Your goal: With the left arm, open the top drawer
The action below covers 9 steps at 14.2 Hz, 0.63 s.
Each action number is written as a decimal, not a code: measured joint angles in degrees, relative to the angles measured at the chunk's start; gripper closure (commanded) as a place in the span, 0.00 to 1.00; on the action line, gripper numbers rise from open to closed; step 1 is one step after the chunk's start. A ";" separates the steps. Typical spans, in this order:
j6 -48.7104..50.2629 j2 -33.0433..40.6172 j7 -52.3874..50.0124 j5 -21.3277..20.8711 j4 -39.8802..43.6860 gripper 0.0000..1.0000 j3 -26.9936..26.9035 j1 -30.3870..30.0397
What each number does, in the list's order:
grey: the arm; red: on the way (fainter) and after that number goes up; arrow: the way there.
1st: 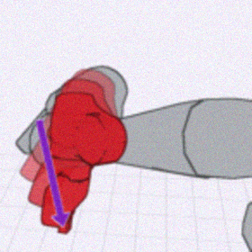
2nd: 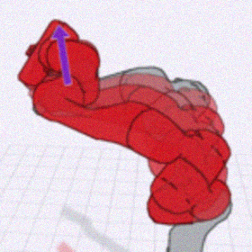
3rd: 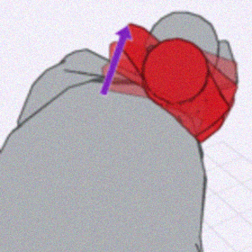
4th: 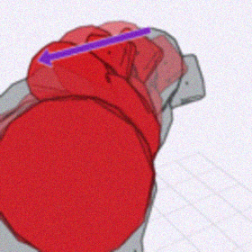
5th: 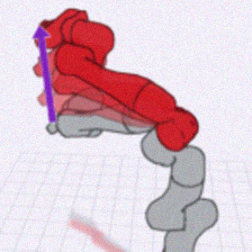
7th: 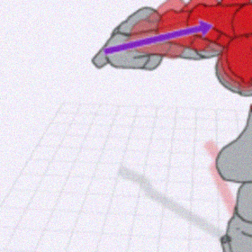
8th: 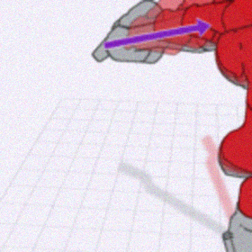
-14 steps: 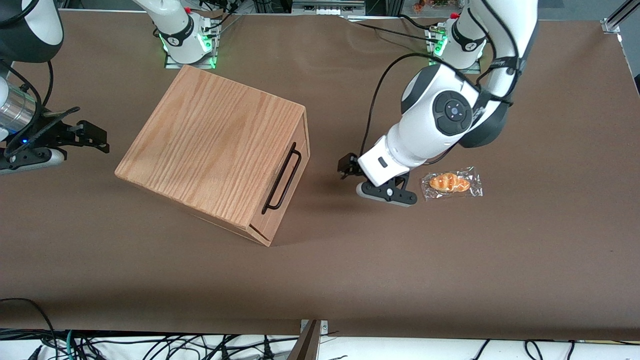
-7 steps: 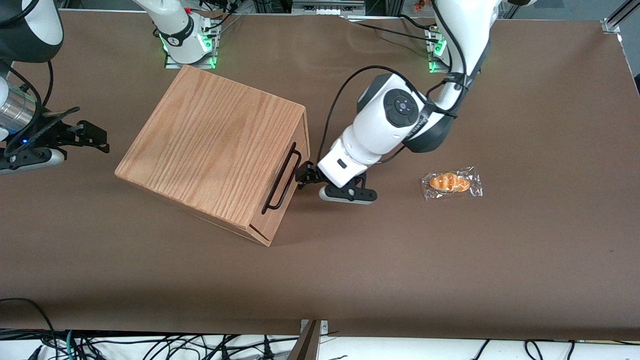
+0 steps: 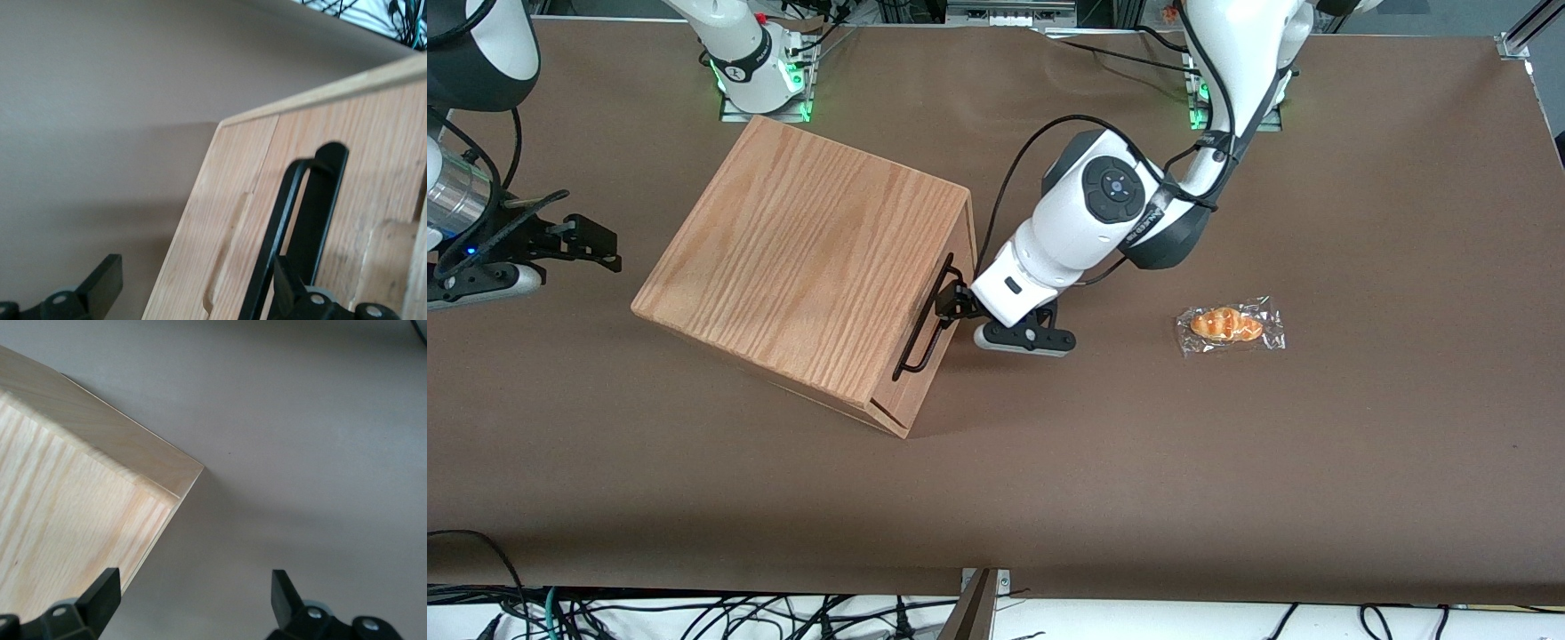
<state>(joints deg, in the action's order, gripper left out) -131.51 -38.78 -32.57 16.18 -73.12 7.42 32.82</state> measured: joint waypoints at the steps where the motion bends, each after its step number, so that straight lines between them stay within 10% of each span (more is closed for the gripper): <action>1: 0.00 -0.16 0.00 0.00 0.00 0.00 0.00 0.55; 9: -0.02 -1.40 0.28 -5.88 0.02 0.00 -0.33 2.04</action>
<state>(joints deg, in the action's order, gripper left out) -131.53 -40.18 -32.29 10.31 -73.10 7.09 34.86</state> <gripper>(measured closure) 0.000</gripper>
